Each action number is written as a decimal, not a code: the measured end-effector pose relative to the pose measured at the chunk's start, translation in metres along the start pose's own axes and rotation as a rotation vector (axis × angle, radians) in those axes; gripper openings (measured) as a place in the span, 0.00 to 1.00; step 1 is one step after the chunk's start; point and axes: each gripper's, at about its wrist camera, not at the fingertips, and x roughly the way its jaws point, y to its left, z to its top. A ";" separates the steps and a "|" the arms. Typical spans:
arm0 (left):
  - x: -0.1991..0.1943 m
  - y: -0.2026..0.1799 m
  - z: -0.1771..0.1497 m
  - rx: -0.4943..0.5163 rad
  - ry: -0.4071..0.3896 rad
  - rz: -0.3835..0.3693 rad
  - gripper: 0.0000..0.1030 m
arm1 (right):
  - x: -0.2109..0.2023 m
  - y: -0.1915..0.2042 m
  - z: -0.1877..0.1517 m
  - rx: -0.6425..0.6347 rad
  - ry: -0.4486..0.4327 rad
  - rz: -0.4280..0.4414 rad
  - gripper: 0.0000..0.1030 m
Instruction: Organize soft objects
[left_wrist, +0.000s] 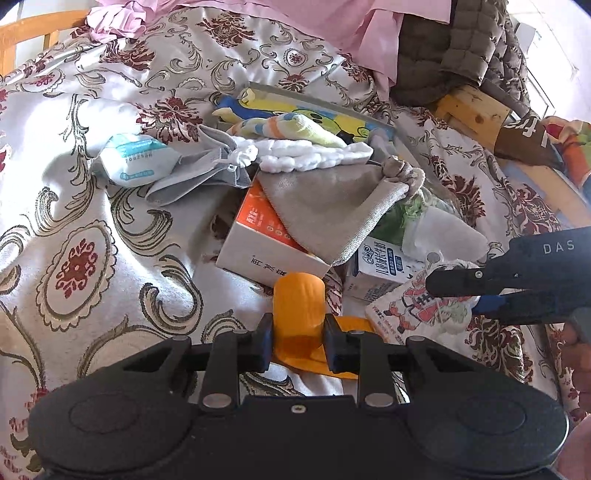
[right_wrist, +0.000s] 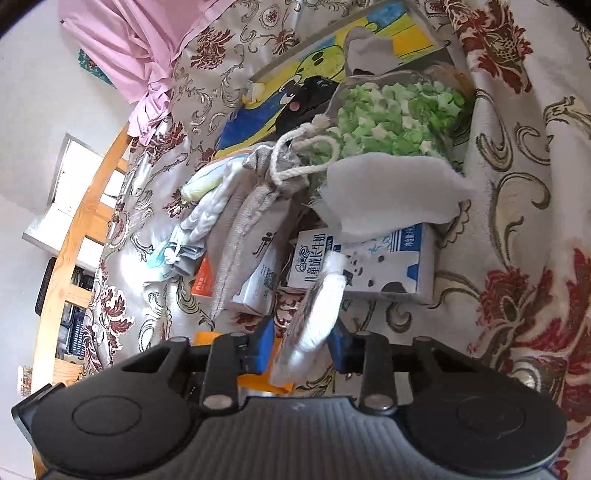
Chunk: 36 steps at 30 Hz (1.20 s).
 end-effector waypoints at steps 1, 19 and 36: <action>0.001 0.000 0.000 -0.001 0.000 0.001 0.29 | 0.001 0.002 -0.001 -0.009 0.002 -0.005 0.30; -0.002 -0.006 -0.002 0.035 -0.051 0.011 0.22 | 0.002 0.038 -0.013 -0.208 -0.058 -0.062 0.14; -0.066 -0.024 0.004 0.113 -0.262 -0.052 0.19 | -0.055 0.065 -0.021 -0.356 -0.383 -0.005 0.14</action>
